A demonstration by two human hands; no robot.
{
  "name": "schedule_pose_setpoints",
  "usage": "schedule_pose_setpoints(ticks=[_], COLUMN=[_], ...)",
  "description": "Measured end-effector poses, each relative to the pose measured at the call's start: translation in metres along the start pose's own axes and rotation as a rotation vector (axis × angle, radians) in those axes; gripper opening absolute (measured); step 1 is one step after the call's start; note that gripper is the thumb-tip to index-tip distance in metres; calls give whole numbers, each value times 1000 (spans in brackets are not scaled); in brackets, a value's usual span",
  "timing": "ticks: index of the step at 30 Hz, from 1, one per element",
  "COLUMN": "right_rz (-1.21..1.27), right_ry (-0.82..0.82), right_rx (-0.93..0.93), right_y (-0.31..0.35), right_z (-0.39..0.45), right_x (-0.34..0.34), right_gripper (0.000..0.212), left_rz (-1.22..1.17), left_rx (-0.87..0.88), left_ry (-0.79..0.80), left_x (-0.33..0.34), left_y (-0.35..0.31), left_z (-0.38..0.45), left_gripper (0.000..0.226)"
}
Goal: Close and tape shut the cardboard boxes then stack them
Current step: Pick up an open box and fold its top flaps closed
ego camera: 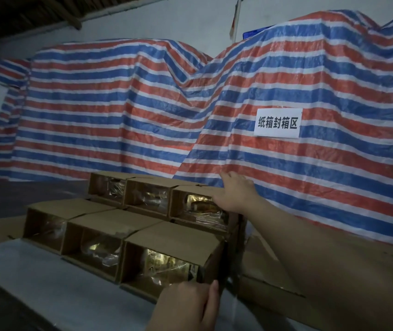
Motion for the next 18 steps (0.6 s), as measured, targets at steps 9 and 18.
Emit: schedule_pose_setpoints(ticks=[9,18], right_rz=[-99,-216], right_ry=[-117,-101], right_rx=[-16,-76], right_y=[3,3], right_z=[-2,-3], right_x=[55,47], right_gripper=[17,24], left_rz=[23,2], left_rx=[-18,-17], left_ry=[-6,-11], left_x=[5,5], left_y=[1,3], left_z=[1,2], left_gripper=[44,45])
Point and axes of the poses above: each hand's wrist, its own z-axis towards the middle knuckle, its own x-axis out of the palm, y = z × x, the point moved 1 cm from there along z, towards the middle knuckle, and after that the axes turned 11 degrees about -y, right-handed, at the moved point
